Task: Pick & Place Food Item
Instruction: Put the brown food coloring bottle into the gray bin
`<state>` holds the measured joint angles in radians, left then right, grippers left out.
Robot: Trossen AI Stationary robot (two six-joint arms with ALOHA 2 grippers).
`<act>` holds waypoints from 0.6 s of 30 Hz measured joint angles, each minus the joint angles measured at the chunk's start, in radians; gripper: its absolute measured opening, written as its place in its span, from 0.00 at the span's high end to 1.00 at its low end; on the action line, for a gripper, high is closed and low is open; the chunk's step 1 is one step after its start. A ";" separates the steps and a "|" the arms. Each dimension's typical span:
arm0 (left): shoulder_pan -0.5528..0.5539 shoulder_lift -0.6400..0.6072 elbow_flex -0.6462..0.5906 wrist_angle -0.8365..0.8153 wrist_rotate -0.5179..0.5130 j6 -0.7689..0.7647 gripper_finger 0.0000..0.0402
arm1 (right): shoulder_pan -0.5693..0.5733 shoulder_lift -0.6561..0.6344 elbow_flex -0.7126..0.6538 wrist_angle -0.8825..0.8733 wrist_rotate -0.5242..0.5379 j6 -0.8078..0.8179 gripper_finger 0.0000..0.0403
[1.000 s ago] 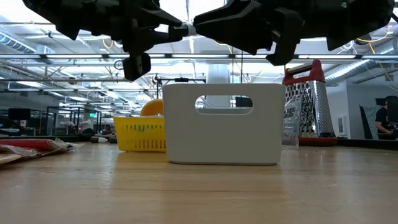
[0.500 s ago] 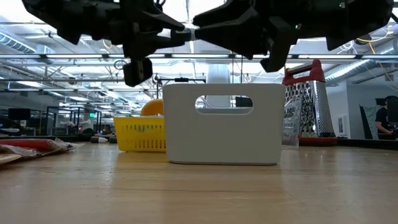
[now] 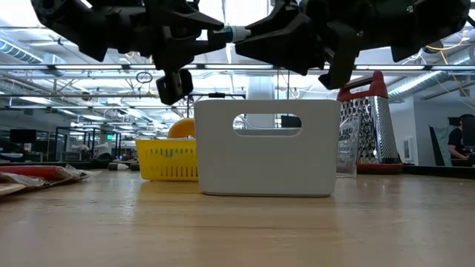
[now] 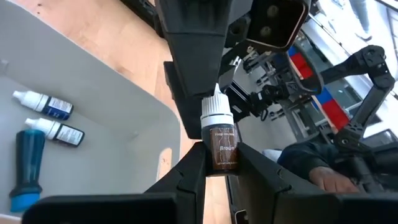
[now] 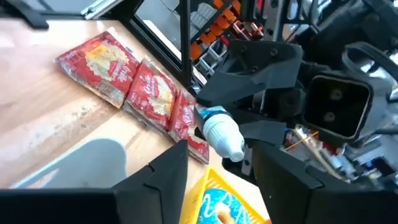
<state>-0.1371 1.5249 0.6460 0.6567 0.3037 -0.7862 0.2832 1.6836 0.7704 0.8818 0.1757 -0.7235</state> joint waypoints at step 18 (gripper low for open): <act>0.003 0.000 0.000 0.002 0.023 -0.051 0.82 | 0.014 0.000 0.000 0.027 -0.068 0.030 0.81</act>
<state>-0.1341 1.5246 0.6464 0.6582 0.3270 -0.8369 0.2970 1.6836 0.7700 0.9085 0.1078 -0.6933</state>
